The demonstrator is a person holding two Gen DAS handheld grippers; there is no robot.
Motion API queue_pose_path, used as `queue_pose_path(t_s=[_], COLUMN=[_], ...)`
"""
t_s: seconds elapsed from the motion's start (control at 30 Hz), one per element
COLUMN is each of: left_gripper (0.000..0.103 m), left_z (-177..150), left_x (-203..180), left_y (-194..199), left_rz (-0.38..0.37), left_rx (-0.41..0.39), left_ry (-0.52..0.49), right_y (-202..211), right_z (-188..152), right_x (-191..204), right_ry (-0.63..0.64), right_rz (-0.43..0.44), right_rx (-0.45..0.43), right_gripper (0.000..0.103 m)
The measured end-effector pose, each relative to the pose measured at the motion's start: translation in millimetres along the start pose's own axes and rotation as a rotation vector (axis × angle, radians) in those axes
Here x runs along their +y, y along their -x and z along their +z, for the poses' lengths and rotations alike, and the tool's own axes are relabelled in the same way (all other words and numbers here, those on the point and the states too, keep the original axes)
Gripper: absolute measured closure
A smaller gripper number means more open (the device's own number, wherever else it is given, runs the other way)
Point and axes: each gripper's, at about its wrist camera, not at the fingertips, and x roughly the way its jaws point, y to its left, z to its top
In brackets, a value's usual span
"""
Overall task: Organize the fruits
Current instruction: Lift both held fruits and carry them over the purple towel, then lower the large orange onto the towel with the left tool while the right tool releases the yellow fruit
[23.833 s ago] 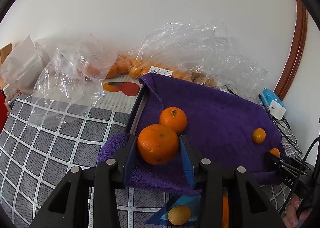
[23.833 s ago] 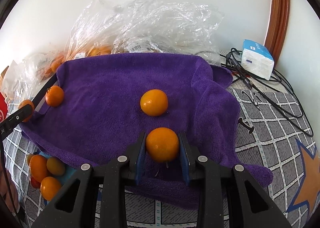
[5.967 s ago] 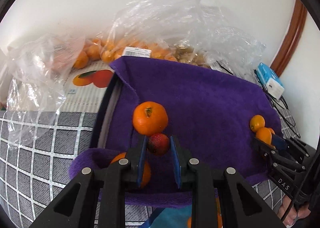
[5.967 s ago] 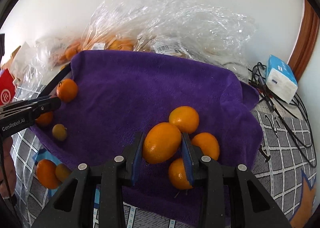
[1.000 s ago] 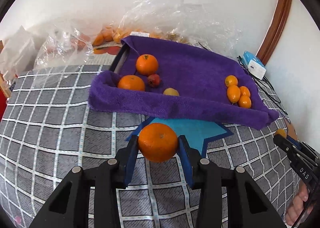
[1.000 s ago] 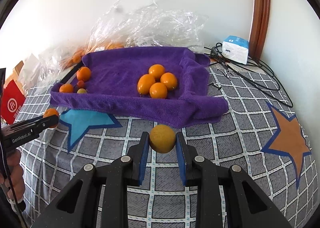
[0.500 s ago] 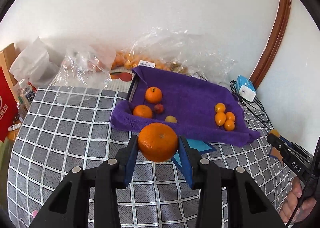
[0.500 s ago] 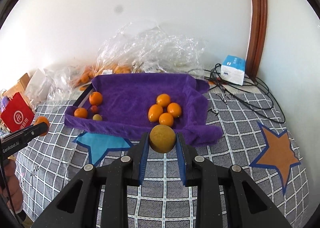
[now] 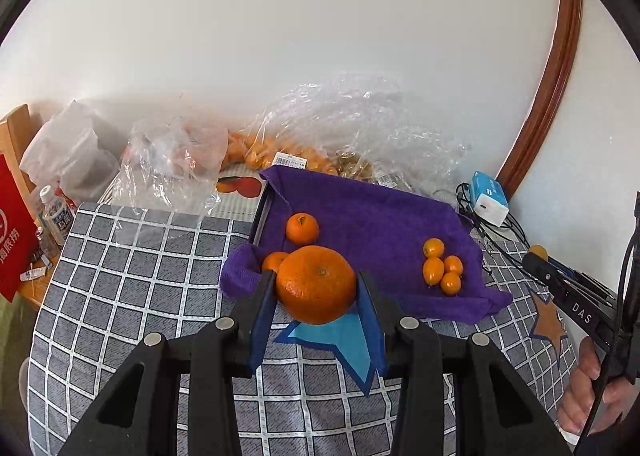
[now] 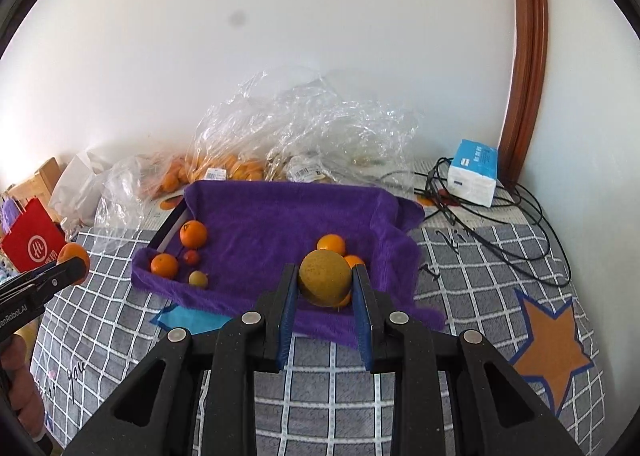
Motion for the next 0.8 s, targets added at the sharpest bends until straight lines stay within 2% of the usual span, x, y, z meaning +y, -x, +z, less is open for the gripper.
queue_pose_path(t_s=[0.37, 0.6, 0.8], left_gripper=[0.065, 0.065, 0.065], left_z=[25, 34, 34], left_x=[4, 1, 1], left_y=[-55, -94, -112], left_rz=[-0.001, -0.016, -0.016], left_rx=[0.044, 0.084, 0.104], left_ry=[0.026, 0.024, 0.011], right_y=[-72, -126, -162], right_z=[36, 36, 28], right_x=[-17, -37, -44], right_ry=[0.019, -0.002, -0.007], right_rz=[-0.009, -0.005, 0.004], right_rx=[0.029, 0.096, 0.146], right_gripper=[0.076, 0.076, 0.076])
